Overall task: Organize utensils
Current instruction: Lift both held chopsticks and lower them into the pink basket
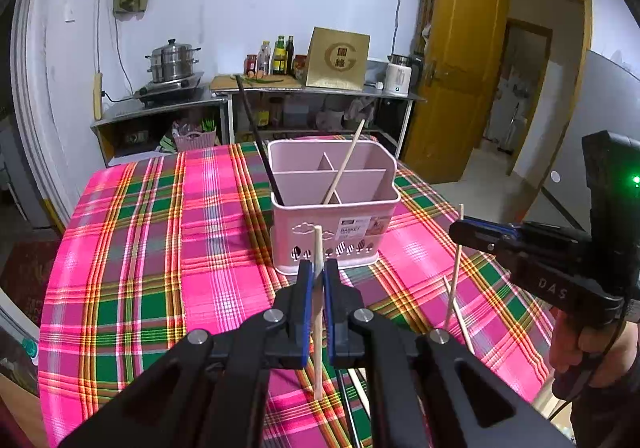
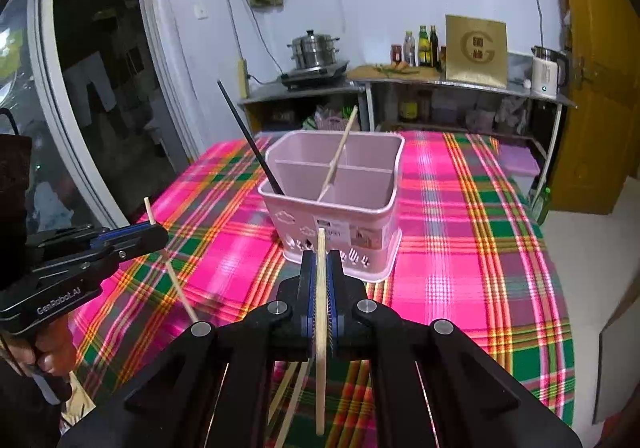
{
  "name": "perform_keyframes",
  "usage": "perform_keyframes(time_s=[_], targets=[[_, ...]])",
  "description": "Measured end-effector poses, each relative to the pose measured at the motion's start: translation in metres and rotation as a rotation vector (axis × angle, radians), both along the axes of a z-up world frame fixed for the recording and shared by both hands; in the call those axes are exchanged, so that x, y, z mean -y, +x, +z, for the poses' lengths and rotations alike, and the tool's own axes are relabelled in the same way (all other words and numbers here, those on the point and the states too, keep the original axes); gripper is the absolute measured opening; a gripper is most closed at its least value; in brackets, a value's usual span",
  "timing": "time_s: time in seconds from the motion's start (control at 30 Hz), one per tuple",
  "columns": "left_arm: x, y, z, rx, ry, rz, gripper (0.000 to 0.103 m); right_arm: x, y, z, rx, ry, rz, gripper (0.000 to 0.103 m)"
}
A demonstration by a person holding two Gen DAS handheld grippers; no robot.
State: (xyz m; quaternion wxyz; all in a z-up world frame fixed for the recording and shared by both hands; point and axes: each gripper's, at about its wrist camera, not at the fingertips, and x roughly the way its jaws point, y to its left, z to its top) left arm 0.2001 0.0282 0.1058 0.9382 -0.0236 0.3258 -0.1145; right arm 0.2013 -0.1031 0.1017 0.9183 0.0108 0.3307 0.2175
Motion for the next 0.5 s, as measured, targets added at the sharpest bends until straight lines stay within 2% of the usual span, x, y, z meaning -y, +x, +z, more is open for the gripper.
perform_keyframes(time_s=[0.5], targets=[[0.002,-0.013,0.020,0.028,-0.004,-0.009,0.006,0.010,-0.016,0.017,0.058,0.007,0.015,0.005]])
